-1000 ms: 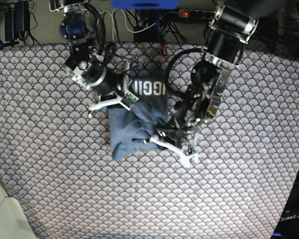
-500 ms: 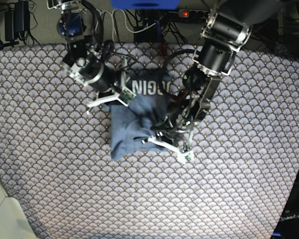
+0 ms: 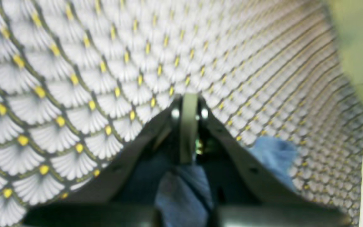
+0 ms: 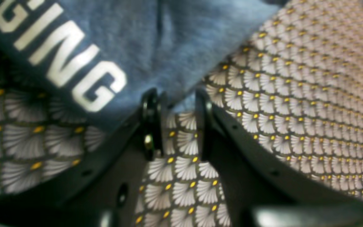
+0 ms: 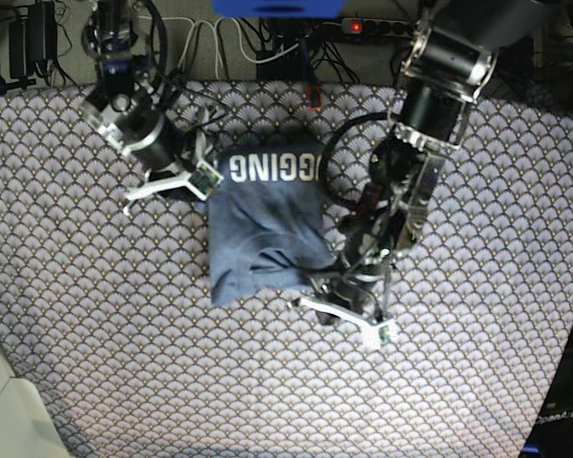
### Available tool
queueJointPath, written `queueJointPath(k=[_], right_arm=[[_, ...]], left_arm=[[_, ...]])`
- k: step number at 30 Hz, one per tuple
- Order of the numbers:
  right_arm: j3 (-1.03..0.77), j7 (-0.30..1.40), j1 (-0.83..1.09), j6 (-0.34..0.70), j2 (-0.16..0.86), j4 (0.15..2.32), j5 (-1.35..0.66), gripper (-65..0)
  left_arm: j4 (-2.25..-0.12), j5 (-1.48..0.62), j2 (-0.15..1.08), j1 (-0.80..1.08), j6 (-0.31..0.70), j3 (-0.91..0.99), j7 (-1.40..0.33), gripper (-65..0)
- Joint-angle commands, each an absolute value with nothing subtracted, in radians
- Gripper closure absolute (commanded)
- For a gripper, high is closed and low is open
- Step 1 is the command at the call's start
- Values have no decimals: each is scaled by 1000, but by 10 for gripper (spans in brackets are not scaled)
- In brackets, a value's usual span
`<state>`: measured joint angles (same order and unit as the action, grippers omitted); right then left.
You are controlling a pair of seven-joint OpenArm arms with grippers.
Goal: Fold the T-shirt properly
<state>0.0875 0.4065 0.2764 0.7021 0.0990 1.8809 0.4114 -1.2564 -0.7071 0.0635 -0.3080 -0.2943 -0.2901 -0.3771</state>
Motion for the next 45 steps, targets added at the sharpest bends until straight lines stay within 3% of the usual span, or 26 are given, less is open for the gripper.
queueJointPath(k=[1, 7, 11, 19, 25, 34, 45], right_arm=[[90, 383, 283, 698, 94, 1922, 397, -122], [68, 383, 390, 698, 96, 2002, 401, -122], [8, 383, 472, 698, 91, 2003, 401, -122], [-102, 381, 568, 698, 22, 2005, 401, -122], [-168, 381, 634, 698, -15, 2008, 401, -122], [-285, 200, 780, 698, -73, 2006, 400, -122], [-323, 157, 931, 698, -105, 2000, 397, -123]], left_arm=[[-1305, -713, 76, -311, -286, -289, -369, -3], [-1515, -822, 234, -171, -289, -289, -381, -3], [-1620, -917, 374, -67, -289, -289, -479, -3], [-1870, -920, 532, 180, -288, -291, -539, -3], [-1914, -911, 570, 334, -283, -298, -541, -3], [-1922, -559, 552, 564, -280, -298, -533, -3], [-1880, -524, 544, 677, -280, -303, -539, -3]])
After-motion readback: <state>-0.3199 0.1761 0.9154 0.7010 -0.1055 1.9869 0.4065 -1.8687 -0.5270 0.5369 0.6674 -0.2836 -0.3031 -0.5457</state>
